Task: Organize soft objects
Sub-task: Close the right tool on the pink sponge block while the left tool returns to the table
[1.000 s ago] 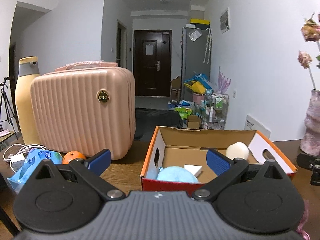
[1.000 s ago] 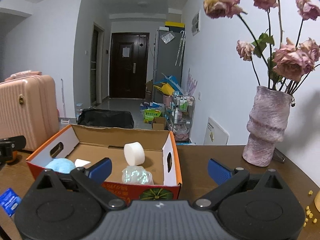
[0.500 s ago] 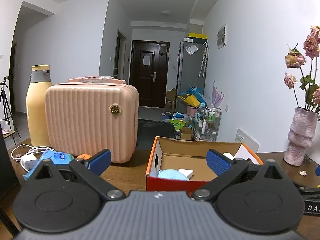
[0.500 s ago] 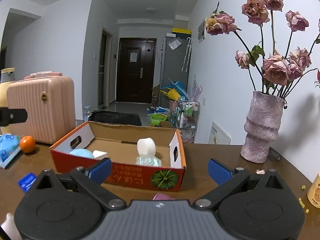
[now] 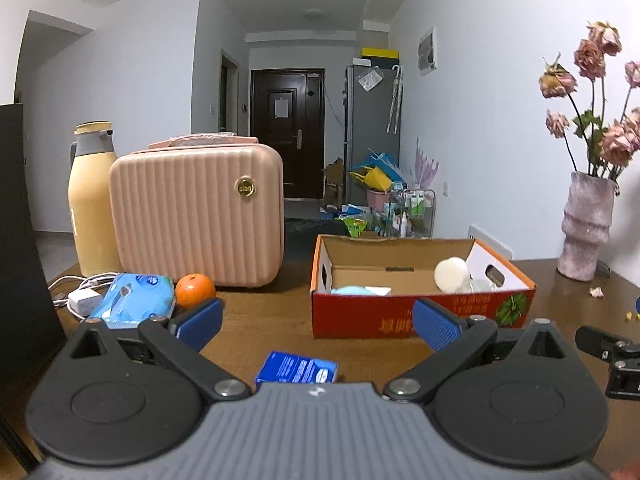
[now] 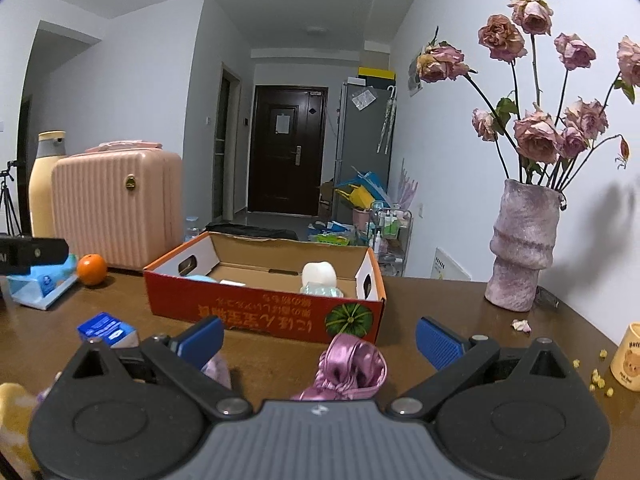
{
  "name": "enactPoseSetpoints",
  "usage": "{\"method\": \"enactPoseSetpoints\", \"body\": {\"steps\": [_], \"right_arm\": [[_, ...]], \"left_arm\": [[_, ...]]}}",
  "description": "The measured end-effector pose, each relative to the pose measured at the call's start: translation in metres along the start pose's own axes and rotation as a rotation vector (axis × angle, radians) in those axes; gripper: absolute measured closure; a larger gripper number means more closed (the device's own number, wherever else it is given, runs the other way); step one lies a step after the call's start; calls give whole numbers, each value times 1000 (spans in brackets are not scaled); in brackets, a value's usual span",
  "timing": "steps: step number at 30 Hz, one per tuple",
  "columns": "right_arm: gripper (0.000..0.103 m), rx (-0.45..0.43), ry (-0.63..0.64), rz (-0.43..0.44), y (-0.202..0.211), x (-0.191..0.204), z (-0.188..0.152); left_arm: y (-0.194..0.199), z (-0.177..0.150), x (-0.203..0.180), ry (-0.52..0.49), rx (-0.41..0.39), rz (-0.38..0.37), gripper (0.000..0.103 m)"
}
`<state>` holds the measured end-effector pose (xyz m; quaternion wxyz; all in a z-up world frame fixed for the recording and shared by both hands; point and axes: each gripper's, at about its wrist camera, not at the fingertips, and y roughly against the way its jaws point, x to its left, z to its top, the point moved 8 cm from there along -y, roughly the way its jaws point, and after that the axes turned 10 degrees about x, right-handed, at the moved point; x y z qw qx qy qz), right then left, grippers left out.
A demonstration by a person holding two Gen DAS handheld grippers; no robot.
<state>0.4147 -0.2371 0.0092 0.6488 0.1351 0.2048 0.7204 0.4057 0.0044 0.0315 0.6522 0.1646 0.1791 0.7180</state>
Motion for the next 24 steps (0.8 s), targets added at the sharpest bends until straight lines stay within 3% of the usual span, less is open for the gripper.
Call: {"method": "enactPoseSetpoints", "body": {"steps": [15,24], "right_arm": [[0,8,-16,8,46,1,-38],[0,58,-12,-10,67,0,-68]], "left_arm": [[41,-41,-2,-30,12,-47,0],[71,-67,-6,-58,9,-78,0]]}}
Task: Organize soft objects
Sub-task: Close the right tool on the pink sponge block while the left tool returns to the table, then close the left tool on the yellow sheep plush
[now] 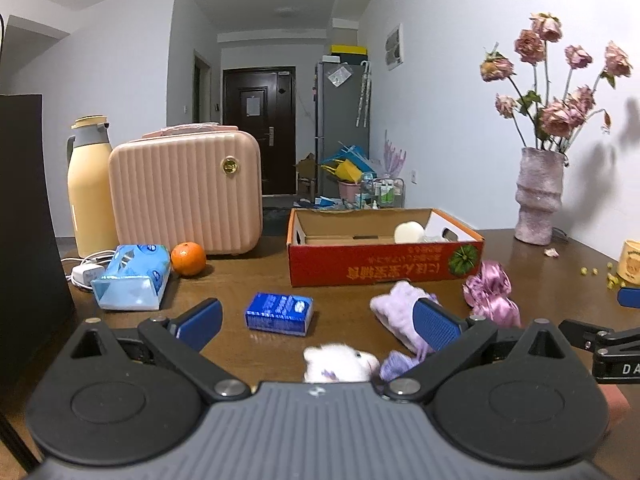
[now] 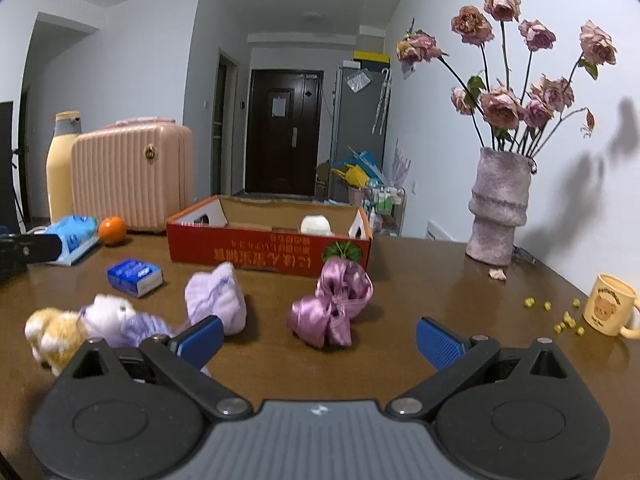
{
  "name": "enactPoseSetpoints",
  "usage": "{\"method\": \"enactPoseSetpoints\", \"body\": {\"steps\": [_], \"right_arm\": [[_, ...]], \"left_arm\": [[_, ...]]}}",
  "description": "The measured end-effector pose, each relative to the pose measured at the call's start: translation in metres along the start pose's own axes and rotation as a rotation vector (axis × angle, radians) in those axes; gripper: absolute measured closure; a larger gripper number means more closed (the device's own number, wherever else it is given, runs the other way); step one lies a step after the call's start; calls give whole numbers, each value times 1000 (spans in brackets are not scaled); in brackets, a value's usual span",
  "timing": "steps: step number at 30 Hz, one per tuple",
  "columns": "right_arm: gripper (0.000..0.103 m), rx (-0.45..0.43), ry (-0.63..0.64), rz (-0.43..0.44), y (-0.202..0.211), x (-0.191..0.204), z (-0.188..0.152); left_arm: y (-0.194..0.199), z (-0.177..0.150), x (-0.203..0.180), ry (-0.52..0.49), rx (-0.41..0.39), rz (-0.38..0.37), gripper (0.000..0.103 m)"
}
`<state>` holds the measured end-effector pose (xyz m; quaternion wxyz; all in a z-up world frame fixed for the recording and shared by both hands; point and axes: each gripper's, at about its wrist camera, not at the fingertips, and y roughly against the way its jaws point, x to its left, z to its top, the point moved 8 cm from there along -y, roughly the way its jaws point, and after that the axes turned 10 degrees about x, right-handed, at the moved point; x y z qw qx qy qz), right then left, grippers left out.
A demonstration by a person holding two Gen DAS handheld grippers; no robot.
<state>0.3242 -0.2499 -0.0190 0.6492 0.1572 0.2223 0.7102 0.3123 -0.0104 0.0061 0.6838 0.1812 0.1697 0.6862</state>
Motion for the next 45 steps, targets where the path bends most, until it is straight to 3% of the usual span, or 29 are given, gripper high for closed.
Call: {"method": "enactPoseSetpoints", "body": {"steps": [14,21,45], "right_arm": [[0,124,0,-28,24,3,-60],[0,162,-12,-35,25,6,-85],[2,225,-36,-42,-15,9,-75]], "left_arm": [[17,-52,-15,-43,43,-64,0],[14,-61,-15,-38,59,-81,0],[5,-67,-11,-8,101,-96,0]]}}
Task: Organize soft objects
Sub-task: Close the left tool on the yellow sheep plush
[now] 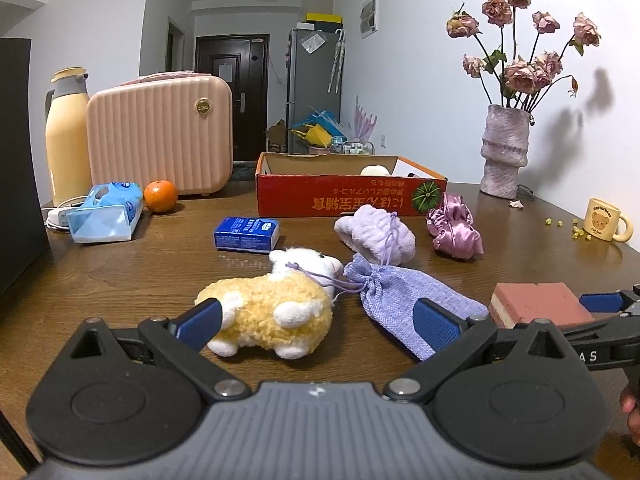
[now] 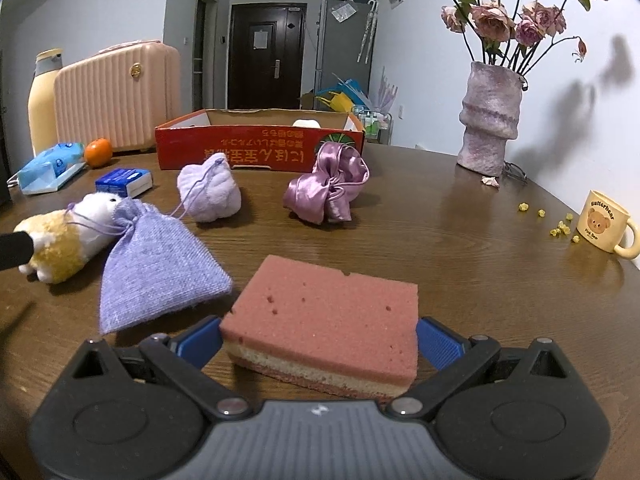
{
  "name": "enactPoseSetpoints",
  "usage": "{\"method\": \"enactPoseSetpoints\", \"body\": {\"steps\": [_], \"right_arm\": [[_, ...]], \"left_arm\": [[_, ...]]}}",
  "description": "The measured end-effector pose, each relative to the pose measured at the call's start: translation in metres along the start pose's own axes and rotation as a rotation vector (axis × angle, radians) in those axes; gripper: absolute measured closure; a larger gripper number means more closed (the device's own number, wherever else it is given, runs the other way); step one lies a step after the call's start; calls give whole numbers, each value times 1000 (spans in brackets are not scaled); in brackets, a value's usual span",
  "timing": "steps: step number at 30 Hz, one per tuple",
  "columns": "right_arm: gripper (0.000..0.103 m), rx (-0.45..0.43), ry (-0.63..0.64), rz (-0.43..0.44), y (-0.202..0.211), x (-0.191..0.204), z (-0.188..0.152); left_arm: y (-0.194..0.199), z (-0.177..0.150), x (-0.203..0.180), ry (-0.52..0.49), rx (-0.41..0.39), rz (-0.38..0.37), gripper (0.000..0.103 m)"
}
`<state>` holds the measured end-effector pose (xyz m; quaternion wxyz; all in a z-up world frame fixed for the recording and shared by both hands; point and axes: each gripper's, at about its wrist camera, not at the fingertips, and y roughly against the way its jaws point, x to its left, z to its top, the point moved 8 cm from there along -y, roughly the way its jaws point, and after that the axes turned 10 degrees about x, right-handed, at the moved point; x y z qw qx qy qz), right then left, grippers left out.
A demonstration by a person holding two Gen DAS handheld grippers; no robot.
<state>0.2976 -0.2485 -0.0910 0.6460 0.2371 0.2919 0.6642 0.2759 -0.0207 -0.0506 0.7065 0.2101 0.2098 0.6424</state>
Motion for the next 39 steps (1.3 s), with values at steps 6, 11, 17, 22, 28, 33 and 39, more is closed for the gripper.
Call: {"method": "enactPoseSetpoints", "body": {"steps": [6,11,17,22,28,33,39], "right_arm": [[3,-7,-19,13,0,-5,1],[4,-21,-36,27,3,-10,1],[5,-50,-64,43,7,-20,3],[6,-76,-87,57,10,-26,4],[6,-108,-106,71,15,-31,6],[6,-114,-111,72,15,-32,6],[6,-115,-109,71,15,-32,6]], "left_arm": [[-3,0,0,-2,9,13,0],[-6,1,1,-2,14,35,0],[-11,6,4,-15,25,57,0],[-17,10,10,-28,41,86,0],[-36,13,23,-35,100,89,0],[-56,11,36,-2,160,77,0],[-70,13,47,78,187,1,0]]}}
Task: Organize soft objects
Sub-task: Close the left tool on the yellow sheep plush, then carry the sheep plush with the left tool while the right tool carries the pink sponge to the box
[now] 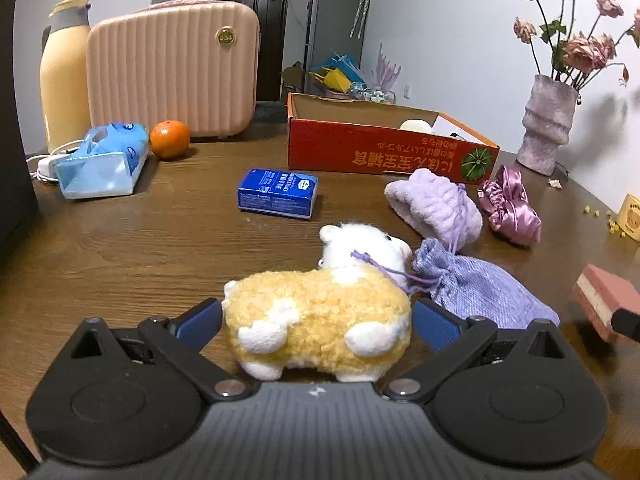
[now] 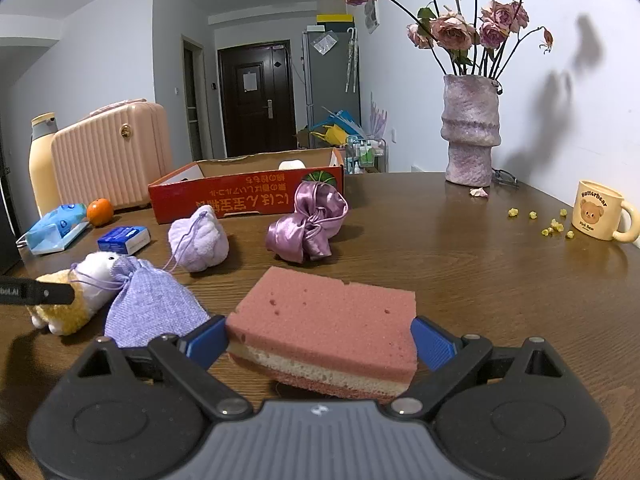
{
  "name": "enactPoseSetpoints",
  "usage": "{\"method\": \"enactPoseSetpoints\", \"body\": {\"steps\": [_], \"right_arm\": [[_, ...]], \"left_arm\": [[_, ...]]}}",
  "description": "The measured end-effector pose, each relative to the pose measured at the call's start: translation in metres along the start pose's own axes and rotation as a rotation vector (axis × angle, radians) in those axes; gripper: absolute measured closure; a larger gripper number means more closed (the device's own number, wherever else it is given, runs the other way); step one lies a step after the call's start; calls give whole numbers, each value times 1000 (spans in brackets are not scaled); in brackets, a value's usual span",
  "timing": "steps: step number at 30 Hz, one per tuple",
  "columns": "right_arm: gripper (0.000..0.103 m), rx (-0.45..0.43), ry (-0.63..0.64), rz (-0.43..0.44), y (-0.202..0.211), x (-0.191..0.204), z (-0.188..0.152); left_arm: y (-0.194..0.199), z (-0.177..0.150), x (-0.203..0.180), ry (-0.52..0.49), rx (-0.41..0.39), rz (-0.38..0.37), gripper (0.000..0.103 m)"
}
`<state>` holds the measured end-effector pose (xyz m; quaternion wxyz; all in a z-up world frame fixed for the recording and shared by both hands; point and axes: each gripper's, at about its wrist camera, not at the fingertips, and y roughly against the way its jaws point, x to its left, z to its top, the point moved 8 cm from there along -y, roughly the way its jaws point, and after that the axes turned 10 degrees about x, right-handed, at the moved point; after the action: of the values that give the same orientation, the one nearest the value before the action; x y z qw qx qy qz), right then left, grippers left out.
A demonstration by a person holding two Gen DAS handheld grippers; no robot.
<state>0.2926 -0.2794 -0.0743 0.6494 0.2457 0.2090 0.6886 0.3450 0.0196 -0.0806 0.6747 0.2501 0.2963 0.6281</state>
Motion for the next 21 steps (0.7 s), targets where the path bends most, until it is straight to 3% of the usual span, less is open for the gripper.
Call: {"method": "enactPoseSetpoints", "body": {"steps": [21], "right_arm": [[6,13,9,-22,-5,2,-1]], "left_arm": [[-24,11,0,-71,-9,17,1]]}}
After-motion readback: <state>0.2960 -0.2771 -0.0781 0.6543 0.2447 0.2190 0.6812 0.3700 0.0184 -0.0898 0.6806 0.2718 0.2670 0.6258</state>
